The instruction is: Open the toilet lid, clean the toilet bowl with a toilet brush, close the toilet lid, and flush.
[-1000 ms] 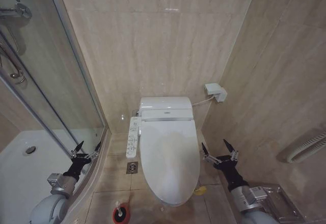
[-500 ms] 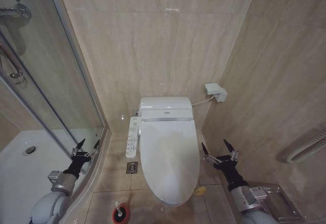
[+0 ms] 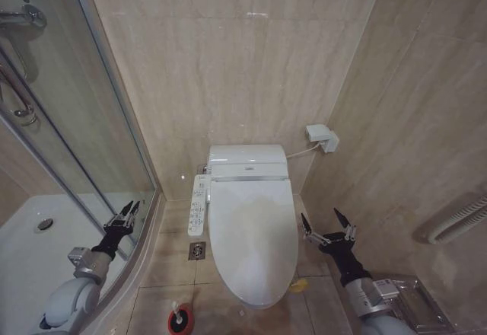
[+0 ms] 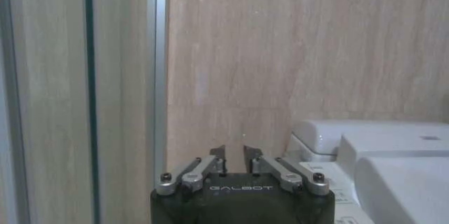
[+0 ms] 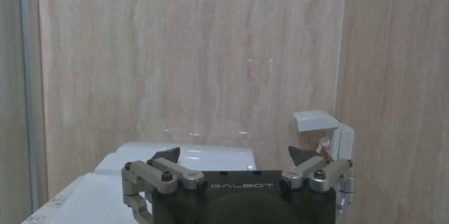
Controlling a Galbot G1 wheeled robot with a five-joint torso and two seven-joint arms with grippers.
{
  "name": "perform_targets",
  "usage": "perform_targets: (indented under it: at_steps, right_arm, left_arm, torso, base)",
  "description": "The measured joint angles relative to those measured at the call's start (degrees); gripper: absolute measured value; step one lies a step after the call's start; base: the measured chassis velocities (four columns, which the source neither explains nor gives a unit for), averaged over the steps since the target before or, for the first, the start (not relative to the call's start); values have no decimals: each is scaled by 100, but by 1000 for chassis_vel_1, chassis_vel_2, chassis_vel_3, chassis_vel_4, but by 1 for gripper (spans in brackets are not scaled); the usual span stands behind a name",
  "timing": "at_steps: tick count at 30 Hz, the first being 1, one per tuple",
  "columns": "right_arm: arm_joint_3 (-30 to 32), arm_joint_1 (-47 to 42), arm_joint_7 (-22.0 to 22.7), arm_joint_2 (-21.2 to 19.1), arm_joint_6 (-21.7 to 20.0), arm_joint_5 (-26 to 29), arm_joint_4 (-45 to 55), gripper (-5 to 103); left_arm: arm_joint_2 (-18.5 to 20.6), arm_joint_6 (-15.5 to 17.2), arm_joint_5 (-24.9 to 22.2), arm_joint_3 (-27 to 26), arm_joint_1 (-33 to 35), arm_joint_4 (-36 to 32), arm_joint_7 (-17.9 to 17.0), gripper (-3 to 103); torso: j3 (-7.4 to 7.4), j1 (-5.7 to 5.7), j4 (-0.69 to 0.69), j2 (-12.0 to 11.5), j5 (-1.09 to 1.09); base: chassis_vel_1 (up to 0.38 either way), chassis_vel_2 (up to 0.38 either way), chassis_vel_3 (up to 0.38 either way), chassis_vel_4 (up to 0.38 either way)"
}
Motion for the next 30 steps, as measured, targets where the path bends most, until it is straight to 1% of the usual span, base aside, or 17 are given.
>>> perform_targets:
  at_steps: [4,5,7,8,10,11,12,13,15,16,19,20,24,30]
  right_arm:
    - [0,0,0,0,0,0,0,100]
    - [0,0,0,0,0,0,0,100]
    - [0,0,0,0,0,0,0,100]
    - [0,0,0,0,0,0,0,100]
    - [0,0,0,0,0,0,0,100]
    - [0,0,0,0,0,0,0,100]
    - [0,0,0,0,0,0,0,100]
    - [0,0,0,0,0,0,0,100]
    - [0,0,0,0,0,0,0,100]
    - [0,0,0,0,0,0,0,100]
    - [0,0,0,0,0,0,0,100]
    - [0,0,0,0,0,0,0,100]
    - [0,0,0,0,0,0,0,100]
    - [0,0,0,0,0,0,0,100]
  left_arm:
    - [117,35,10,9,-113,96,46,26]
    - [155,35,10,25,-142,132,119,2]
    - [222,15,13,93,-204,199,359,2]
    - [222,15,13,93,-204,199,359,2]
    - [263,1,13,176,-269,248,580,2]
    - [287,-15,24,247,-335,307,780,2]
    - [287,-15,24,247,-335,307,780,2]
    - [298,-25,30,284,-377,345,864,0]
    - [329,-50,44,387,-527,479,1043,0]
    - [329,-50,44,387,-527,479,1043,0]
    - [374,-107,65,548,-885,830,1208,0]
    - [374,-107,65,548,-885,830,1208,0]
    - [460,-216,78,744,-1358,1298,1369,0]
    - [544,-345,106,920,-1655,1634,1493,0]
  torso:
    - [0,0,0,0,0]
    - [0,0,0,0,0]
    - [0,0,0,0,0]
    - [0,0,0,0,0]
    - [0,0,0,0,0]
    - [0,0,-1,0,0]
    - [0,0,-1,0,0]
    - [0,-1,0,0,0]
    - [0,-1,0,0,0]
    - [0,-1,0,0,0]
    - [0,-1,0,0,0]
    - [0,-1,0,0,0]
    - [0,-1,-1,0,1]
    - [0,-1,1,0,1]
  base:
    - [0,0,0,0]
    - [0,0,0,0]
    - [0,0,0,0]
    - [0,0,0,0]
    - [0,0,0,0]
    - [0,0,0,0]
    - [0,0,0,0]
    - [0,0,0,0]
    - [0,0,0,0]
    - [0,0,0,0]
    - [0,0,0,0]
    - [0,0,0,0]
    - [0,0,0,0]
    - [0,0,0,0]
